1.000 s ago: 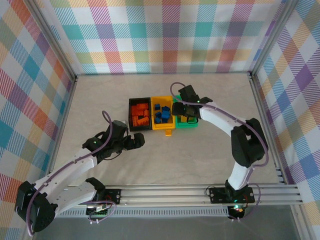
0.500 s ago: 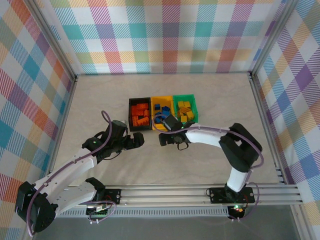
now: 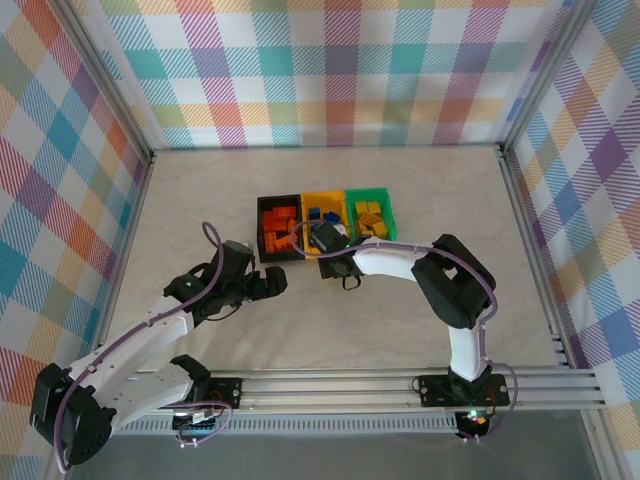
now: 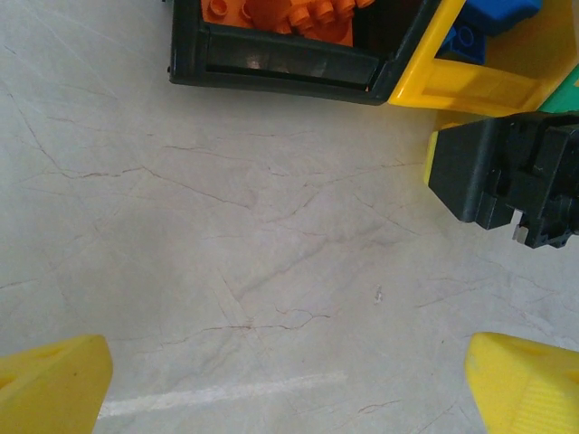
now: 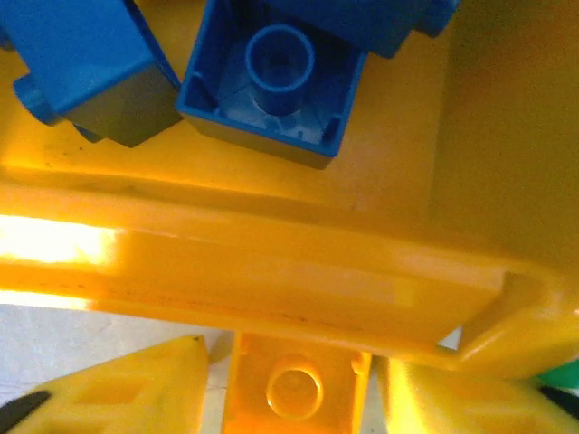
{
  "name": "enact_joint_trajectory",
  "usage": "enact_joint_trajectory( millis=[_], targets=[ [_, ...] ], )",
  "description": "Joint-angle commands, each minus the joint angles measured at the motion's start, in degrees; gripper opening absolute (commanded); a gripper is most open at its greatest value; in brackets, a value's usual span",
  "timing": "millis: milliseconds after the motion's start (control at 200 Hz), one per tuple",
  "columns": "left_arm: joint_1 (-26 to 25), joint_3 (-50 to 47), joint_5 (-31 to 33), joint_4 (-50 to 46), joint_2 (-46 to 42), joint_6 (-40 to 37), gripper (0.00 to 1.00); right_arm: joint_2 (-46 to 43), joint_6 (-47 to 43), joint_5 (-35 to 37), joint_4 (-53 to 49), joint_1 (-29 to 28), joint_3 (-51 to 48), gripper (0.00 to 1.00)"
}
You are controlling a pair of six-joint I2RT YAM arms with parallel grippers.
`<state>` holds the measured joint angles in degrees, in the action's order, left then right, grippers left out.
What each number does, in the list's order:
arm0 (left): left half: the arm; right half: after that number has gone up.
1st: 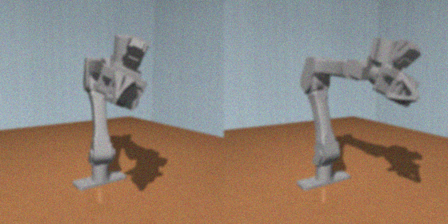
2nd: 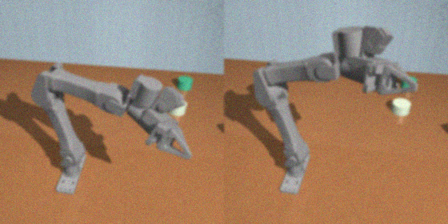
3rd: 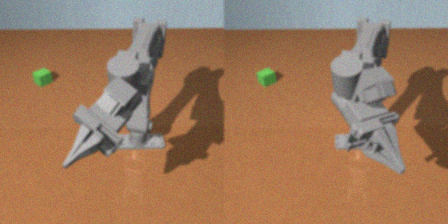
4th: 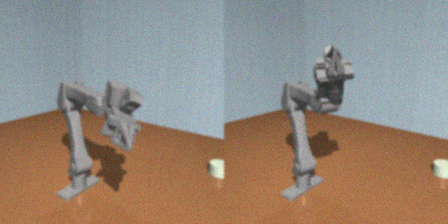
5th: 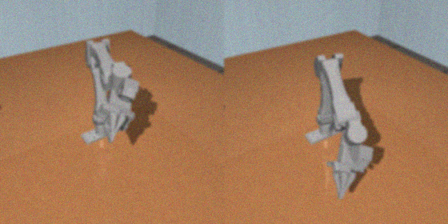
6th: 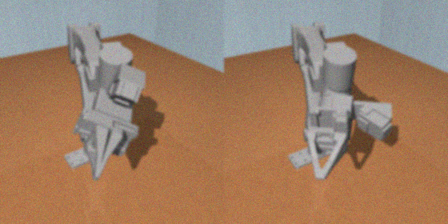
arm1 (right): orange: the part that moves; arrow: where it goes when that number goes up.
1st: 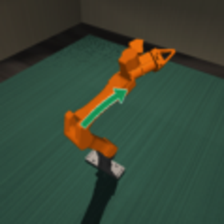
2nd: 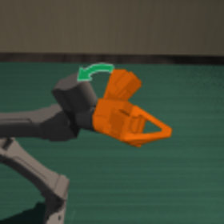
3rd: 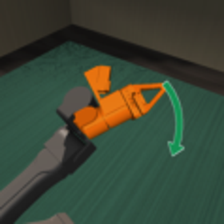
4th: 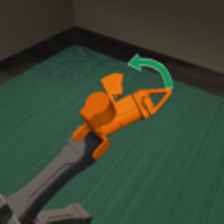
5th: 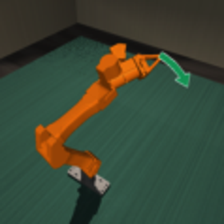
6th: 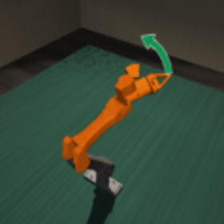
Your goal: Sort the legos into containers by color
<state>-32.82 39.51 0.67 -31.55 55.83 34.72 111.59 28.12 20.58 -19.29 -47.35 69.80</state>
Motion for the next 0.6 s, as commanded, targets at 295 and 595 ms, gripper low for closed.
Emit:
enact_joint_trajectory(
  millis=[295,595],
  targets=[
    [1.2,0.8,1.1,-1.9,-1.3,-0.9,1.00,-10.5,1.2,-2.1,0.2,-0.2,-6.8,0.33],
    [1.3,1.8,3.7,-1.8,-1.3,0.0,1.00,-18.8,-3.0,-3.7,-2.5,10.1,-3.5,0.35]
  ],
)
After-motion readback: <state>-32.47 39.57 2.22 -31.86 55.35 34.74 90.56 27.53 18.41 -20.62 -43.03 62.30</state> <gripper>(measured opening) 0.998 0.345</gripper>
